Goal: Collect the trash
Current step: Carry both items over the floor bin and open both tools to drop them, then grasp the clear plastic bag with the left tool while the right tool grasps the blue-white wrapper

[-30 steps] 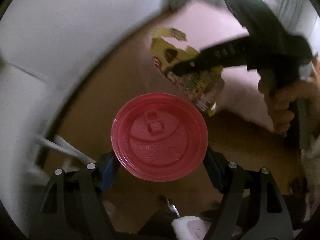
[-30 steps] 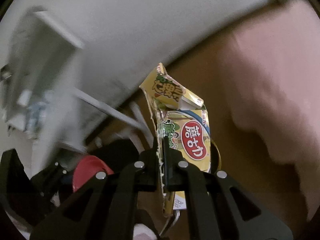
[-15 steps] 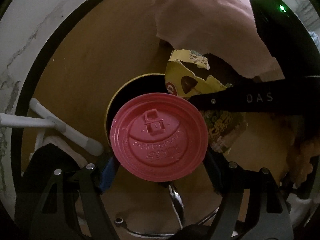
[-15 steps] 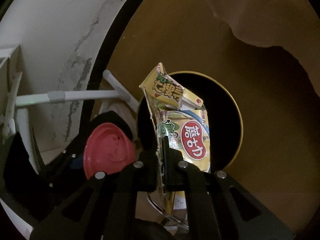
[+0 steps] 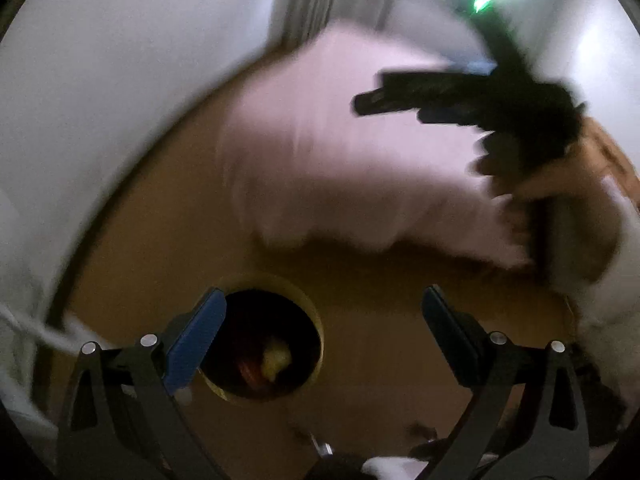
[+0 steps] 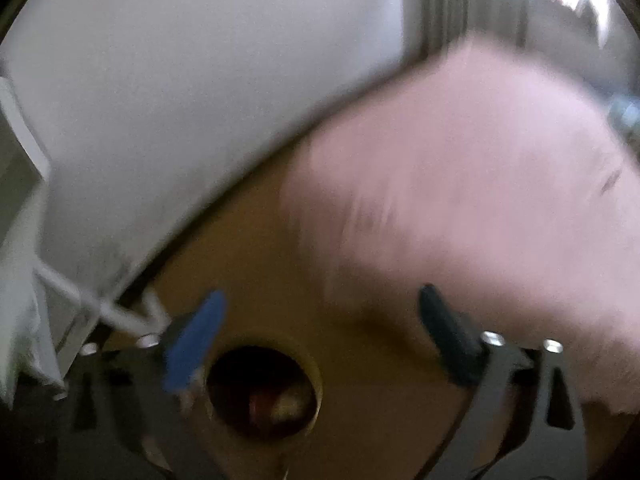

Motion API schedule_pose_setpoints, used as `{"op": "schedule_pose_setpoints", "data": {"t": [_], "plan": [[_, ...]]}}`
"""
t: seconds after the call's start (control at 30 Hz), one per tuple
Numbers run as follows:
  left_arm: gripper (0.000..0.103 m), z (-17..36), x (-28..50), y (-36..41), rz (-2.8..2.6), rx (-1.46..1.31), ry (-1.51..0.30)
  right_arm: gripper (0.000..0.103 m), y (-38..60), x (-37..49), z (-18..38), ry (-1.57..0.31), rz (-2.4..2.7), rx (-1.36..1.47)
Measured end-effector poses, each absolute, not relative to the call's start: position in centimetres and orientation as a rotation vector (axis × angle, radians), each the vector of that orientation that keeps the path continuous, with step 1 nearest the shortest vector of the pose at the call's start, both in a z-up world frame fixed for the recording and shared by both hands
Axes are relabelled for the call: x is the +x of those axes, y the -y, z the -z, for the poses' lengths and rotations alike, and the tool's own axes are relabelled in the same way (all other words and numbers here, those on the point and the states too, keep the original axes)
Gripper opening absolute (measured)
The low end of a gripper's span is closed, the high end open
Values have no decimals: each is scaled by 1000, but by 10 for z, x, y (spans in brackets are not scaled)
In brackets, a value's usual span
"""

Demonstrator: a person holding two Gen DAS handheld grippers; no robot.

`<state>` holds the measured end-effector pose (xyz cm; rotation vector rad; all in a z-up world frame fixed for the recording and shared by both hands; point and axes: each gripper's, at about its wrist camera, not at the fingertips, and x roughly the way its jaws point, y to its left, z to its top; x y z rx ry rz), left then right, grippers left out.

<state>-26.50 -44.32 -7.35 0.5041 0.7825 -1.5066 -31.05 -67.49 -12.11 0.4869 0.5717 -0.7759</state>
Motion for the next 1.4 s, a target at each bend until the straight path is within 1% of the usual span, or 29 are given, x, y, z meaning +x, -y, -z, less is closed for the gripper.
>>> {"op": "schedule_pose_setpoints", "data": {"t": [0.03,0.1,0.13,0.23,0.33,0.4,0.5,0.6,0.67,0.73,0.83,0.9,1.0,1.07,1.1,1.13,1.17,1.2,1.23,1.27,1.4], "plan": [[96,42,-263,426,1494,467,-694,97,661,-315,96,-491,805,432],[96,4,-250,395,1427,412,-578,97,625,-309,52,-369,799,339],[96,-18,-236,372,1350,376,-521,97,609,-297,39,-349,763,311],[96,-43,-188,317,1138,306,-475,97,555,-236,14,-379,578,257],[97,-49,-125,243,840,261,-511,97,491,-159,9,-461,348,199],[97,-41,-79,179,600,230,-577,97,444,-105,10,-518,196,163],[96,-23,-17,77,274,126,-707,97,377,-46,8,-562,28,136],[96,-10,27,-17,79,-33,-797,97,318,-2,0,-602,-184,168],[96,-10,46,-52,31,-68,-813,97,280,22,-5,-642,-266,214],[96,-12,63,-68,11,-59,-808,97,251,41,-10,-675,-300,267],[96,-15,102,-72,63,-76,-814,97,230,65,-10,-727,-296,432],[96,-18,125,-58,85,-59,-822,97,215,82,-11,-757,-243,496],[96,-4,151,-29,104,18,-853,96,207,102,-3,-796,-125,489],[96,6,167,-18,116,70,-875,79,200,117,5,-830,-122,506],[94,11,172,-14,130,88,-875,62,199,123,9,-845,-126,509],[67,14,176,-13,144,100,-879,58,199,125,11,-839,-141,525],[24,19,181,-13,186,93,-899,53,200,124,11,-814,-162,537],[22,22,181,-17,223,50,-923,41,203,123,11,-799,-168,536],[19,23,181,-23,247,12,-922,38,207,120,10,-782,-181,544],[16,19,175,-28,239,17,-889,37,210,117,10,-773,-182,545],[15,-8,150,-44,228,-5,-782,29,215,103,-9,-698,-201,519]]}}
